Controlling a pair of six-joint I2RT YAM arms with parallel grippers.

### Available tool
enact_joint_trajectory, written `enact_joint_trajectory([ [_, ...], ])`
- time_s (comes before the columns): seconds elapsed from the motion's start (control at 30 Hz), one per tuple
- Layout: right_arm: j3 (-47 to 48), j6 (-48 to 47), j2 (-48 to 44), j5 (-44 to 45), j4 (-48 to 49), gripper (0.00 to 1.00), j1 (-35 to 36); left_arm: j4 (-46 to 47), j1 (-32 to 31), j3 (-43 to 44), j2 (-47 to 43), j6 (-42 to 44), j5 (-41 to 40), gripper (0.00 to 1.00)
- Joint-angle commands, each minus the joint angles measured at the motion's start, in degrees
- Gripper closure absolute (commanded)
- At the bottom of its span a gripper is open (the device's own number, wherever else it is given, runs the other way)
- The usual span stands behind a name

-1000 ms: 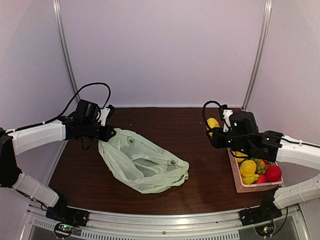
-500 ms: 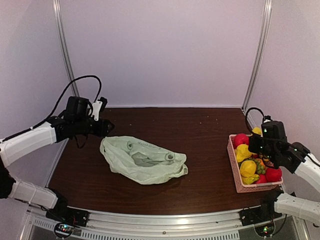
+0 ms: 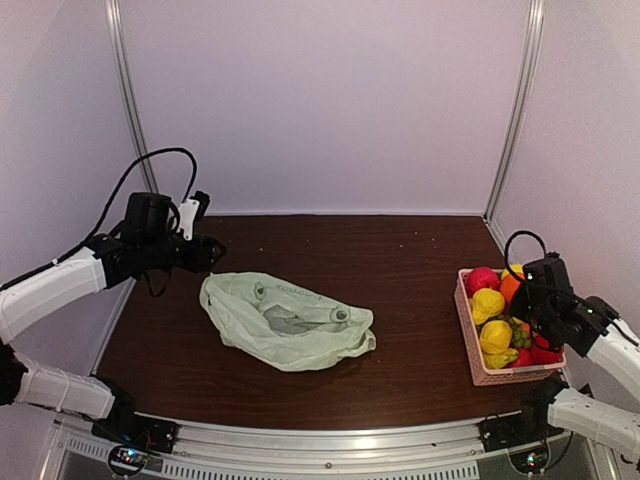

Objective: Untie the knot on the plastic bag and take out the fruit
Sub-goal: Place the fake fruit in the bin.

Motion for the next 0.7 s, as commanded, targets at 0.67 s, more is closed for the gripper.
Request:
enact_joint_trajectory([
  [0.67, -4.6, 9.4, -4.2, 4.3, -2.8, 0.3, -0.5, 2.1, 0.4, -0.8, -1.9, 0.0, -0.1, 0.44],
])
